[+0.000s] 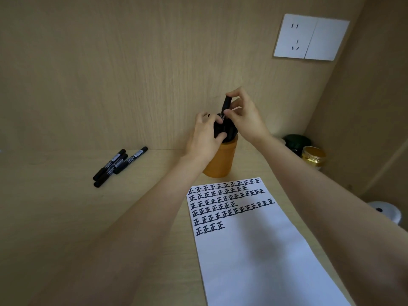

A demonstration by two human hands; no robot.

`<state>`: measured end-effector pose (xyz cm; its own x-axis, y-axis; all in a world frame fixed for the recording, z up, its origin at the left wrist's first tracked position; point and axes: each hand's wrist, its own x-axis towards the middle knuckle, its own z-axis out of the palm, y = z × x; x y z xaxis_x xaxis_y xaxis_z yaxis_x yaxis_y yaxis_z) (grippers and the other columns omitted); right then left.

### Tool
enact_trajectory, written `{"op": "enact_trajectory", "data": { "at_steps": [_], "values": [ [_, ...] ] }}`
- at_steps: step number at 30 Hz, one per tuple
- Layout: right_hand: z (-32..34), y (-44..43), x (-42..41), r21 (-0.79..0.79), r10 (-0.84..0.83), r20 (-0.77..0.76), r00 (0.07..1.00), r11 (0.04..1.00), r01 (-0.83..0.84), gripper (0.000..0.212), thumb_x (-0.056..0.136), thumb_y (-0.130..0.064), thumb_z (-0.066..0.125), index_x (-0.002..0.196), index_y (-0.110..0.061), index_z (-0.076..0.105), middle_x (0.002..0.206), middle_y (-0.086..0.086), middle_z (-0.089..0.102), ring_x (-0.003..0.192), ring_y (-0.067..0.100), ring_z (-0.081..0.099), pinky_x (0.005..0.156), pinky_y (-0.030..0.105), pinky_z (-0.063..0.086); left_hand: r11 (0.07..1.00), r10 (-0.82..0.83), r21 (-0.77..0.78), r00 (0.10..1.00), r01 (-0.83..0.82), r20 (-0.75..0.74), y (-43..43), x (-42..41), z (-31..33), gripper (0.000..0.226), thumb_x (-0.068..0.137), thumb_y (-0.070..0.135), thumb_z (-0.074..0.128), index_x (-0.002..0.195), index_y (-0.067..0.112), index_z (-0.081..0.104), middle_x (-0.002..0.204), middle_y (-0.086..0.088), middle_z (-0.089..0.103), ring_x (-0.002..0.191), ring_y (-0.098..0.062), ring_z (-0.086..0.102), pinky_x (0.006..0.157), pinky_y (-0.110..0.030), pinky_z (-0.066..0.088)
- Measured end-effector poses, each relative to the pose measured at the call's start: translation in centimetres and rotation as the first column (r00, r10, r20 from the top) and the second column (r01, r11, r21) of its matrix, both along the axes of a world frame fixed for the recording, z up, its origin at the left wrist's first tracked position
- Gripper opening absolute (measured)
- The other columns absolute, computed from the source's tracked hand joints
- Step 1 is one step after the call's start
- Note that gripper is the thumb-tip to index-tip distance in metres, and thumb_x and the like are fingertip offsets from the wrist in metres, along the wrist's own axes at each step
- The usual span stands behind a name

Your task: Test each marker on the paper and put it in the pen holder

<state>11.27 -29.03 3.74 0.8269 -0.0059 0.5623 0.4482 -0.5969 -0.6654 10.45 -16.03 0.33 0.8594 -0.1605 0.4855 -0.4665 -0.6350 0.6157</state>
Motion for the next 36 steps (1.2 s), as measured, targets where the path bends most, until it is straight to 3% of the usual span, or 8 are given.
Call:
{"op": "enact_trajectory", "data": {
  "at_steps": [4,9,12,15,19,28,31,36],
  "values": [
    [0.1,-0.8,-0.1,0.154,-0.029,0.083,0.996,0.988,0.016,0.031,0.095,-0.004,0.052,0.123,-0.014,0.045,0.095,0.003,0.058,0.090,0.020,0.065,0.077,0.033,0.059,0.999,0.027,0.046,0.999,-0.028,0.023,-0.7,0.2,0.2,0.026,0.090,0.020,0.061,0.115,0.020,0.055,0.147,-0.009,0.030,0.123,-0.030,0.047,0.090,-0.037,0.044],
    [0.7,-1.9,-0.3,0.232,-0.090,0.159,0.983,0.971,0.051,0.032,0.096,-0.005,0.051,0.126,-0.013,0.042,0.099,0.007,0.059,0.093,0.020,0.065,0.077,0.031,0.058,0.992,0.056,0.116,0.998,-0.055,-0.004,-0.8,0.7,-0.1,0.037,0.088,0.024,0.064,0.123,0.020,0.051,0.148,-0.009,0.028,0.121,-0.030,0.049,0.089,-0.039,0.046],
    [1.2,-1.8,-0.4,0.165,-0.091,0.170,0.981,0.984,0.063,0.032,0.096,-0.006,0.052,0.126,-0.013,0.044,0.096,-0.001,0.059,0.088,0.009,0.064,0.078,0.021,0.055,0.993,0.080,0.094,0.996,-0.077,-0.028,-0.9,0.9,-0.3,0.037,0.088,0.027,0.064,0.123,0.018,0.054,0.143,-0.010,0.034,0.119,-0.030,0.050,0.089,-0.039,0.046],
    [1.2,-1.6,-0.4,0.120,-0.055,0.165,0.985,0.992,0.035,0.031,0.096,-0.005,0.052,0.125,-0.013,0.044,0.099,0.003,0.060,0.086,0.007,0.064,0.075,0.016,0.053,0.995,0.092,0.032,0.995,-0.091,-0.037,-1.1,0.8,-0.2,0.030,0.088,0.030,0.063,0.114,0.017,0.056,0.134,-0.009,0.041,0.111,-0.029,0.054,0.080,-0.038,0.048],
    [0.0,-1.1,-0.2,0.034,0.019,0.054,0.998,0.999,-0.021,0.030,0.093,-0.002,0.056,0.120,-0.012,0.048,0.090,0.002,0.062,0.081,0.005,0.064,0.071,0.014,0.051,0.997,0.075,-0.009,0.997,-0.075,-0.032,-1.2,0.5,0.1,0.024,0.093,0.032,0.053,0.112,0.018,0.049,0.125,-0.007,0.046,0.098,-0.032,0.058,0.075,-0.040,0.048],
    [-0.9,-0.9,0.6,-0.148,0.028,0.024,0.999,0.989,-0.024,0.013,0.096,-0.011,0.055,0.107,-0.009,0.062,0.101,-0.006,0.063,0.095,0.004,0.057,0.081,0.010,0.043,1.000,0.019,-0.012,1.000,-0.019,-0.001,-0.8,0.2,-0.7,0.033,0.087,0.024,0.062,0.114,0.019,0.045,0.127,-0.006,0.044,0.101,-0.029,0.057,0.076,-0.040,0.050],
    [-1.5,-1.0,0.5,-0.166,0.014,0.038,0.999,0.986,-0.008,0.017,0.097,-0.008,0.052,0.110,-0.008,0.063,0.105,-0.003,0.064,0.099,0.006,0.055,0.077,0.001,0.037,0.998,0.012,-0.059,1.000,-0.013,-0.020,-0.6,0.3,-1.0,0.050,0.084,0.022,0.065,0.125,0.017,0.036,0.130,-0.008,0.043,0.106,-0.031,0.056,0.079,-0.044,0.052],
    [-1.4,-1.1,0.2,-0.158,0.011,0.012,1.000,0.987,-0.009,0.016,0.094,-0.012,0.059,0.108,-0.012,0.064,0.106,-0.003,0.064,0.100,0.007,0.056,0.077,0.002,0.037,1.000,0.013,-0.024,0.999,-0.014,-0.045,-0.6,0.4,-1.0,0.067,0.087,0.025,0.062,0.143,0.020,0.025,0.141,-0.009,0.038,0.121,-0.030,0.048,0.093,-0.042,0.046]
  ]
}}
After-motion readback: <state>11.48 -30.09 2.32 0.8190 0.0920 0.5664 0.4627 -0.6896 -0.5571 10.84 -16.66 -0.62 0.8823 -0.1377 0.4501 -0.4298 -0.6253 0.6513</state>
